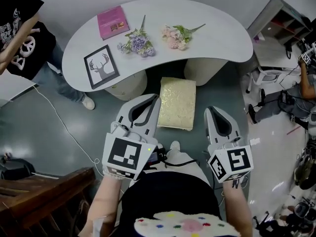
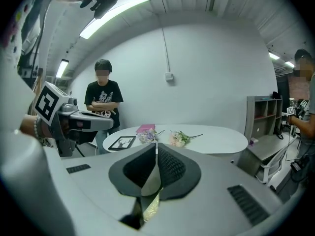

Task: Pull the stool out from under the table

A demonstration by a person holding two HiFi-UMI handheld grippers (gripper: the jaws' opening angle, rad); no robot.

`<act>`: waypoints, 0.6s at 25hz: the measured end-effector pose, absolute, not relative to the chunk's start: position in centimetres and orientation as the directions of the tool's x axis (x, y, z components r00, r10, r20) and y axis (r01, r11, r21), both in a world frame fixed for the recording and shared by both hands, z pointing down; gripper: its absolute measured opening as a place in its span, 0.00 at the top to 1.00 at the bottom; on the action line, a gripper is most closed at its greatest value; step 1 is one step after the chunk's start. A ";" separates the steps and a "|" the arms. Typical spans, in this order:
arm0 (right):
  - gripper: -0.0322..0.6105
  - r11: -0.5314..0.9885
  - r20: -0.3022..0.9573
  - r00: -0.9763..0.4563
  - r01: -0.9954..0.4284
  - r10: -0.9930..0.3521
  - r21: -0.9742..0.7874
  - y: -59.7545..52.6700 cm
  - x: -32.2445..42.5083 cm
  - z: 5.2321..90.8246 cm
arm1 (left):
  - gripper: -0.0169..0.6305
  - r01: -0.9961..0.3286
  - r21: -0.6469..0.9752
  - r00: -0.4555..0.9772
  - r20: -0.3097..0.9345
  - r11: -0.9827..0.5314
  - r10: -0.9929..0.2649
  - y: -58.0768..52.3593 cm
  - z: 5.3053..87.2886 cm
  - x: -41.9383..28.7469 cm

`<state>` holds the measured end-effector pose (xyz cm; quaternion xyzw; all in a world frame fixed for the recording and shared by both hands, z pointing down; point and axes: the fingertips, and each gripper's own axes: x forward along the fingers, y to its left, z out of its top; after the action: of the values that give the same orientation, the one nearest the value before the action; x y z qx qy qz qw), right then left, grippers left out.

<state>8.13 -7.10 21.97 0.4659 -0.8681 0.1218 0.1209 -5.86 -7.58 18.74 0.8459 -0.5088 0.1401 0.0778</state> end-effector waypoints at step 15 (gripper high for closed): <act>0.89 0.548 0.330 -0.544 -0.832 -0.772 -0.088 -6.3 7.8 21.5 | 0.95 -0.897 -0.013 0.415 0.325 -0.442 -0.850 -6.2 19.4 -6.7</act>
<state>7.79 -6.29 21.51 0.4604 -0.8706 0.1178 0.1273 -6.68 -6.16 19.42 0.8370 -0.5216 0.1434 0.0818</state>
